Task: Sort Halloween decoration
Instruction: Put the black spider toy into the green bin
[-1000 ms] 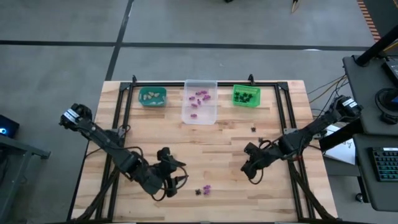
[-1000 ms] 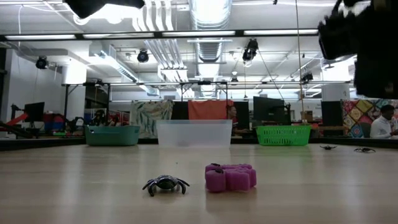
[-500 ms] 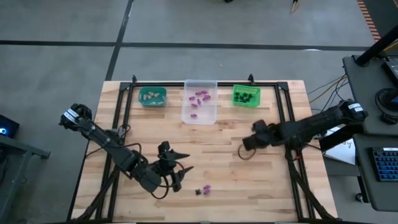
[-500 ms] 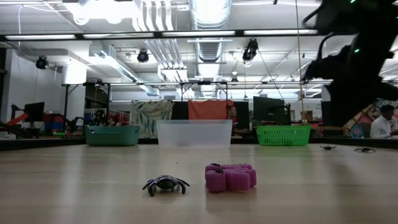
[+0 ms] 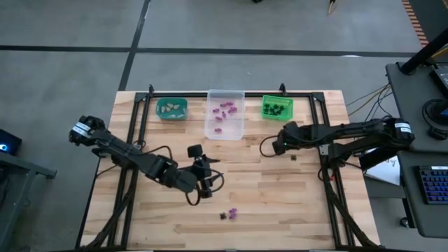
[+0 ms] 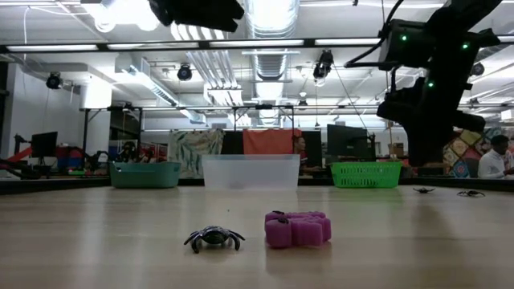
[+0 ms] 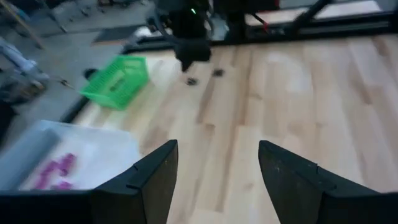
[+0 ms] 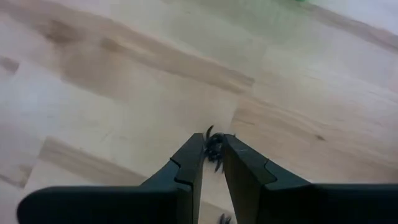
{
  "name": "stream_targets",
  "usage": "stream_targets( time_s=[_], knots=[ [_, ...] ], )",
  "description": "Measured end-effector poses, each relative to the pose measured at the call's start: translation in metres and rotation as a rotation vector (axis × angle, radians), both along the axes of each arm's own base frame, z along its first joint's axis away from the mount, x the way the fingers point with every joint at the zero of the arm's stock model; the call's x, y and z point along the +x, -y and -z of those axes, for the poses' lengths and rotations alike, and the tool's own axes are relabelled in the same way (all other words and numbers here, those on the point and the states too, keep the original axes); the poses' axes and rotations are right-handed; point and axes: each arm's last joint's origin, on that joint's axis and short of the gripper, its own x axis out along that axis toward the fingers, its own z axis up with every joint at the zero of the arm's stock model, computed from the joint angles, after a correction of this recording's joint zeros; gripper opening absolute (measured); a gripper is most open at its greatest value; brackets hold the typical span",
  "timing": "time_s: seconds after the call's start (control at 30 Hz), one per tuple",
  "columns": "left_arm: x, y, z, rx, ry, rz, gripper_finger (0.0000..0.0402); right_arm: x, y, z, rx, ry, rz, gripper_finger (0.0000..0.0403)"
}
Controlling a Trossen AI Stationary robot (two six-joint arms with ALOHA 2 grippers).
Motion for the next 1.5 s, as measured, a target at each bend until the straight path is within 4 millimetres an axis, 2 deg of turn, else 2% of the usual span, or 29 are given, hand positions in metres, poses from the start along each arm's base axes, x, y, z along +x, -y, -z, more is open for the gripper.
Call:
stream_targets(
  time_s=[0.13,0.3,0.4,0.57,0.7,0.9,1.13,1.3,1.5],
  knots=[
    [-0.001,0.003,0.003,-0.054,-0.041,0.086,0.0205,0.003,-0.002,0.000,0.055,0.020,-0.063,0.0077],
    [-0.005,0.006,0.015,-0.092,-0.116,0.206,0.0205,0.015,-0.014,-0.003,0.140,0.115,-0.314,0.0101],
    [-0.009,0.008,0.027,-0.106,-0.158,0.279,0.0205,0.023,-0.024,-0.006,0.106,0.172,-0.450,0.0108],
    [-0.021,0.012,0.051,-0.169,-0.182,0.278,0.0205,0.035,-0.042,-0.014,0.035,0.294,-0.582,0.0109],
    [-0.025,0.021,0.063,-0.232,-0.097,0.301,0.0205,0.041,-0.057,-0.020,-0.062,0.365,-0.691,0.0108],
    [-0.019,0.034,0.082,-0.275,-0.043,0.316,0.0205,0.052,-0.079,-0.029,-0.200,0.491,-0.852,0.0096],
    [-0.008,0.051,0.111,-0.236,-0.128,0.316,0.0198,0.064,-0.104,-0.027,-0.269,0.588,-1.002,0.0078],
    [-0.002,0.060,0.127,-0.220,-0.162,0.327,0.0156,0.073,-0.117,-0.017,-0.269,0.627,-1.030,0.0067],
    [0.006,0.071,0.134,-0.225,-0.173,0.394,0.0045,0.084,-0.133,0.001,-0.262,0.661,-1.070,0.0063]
  ],
)
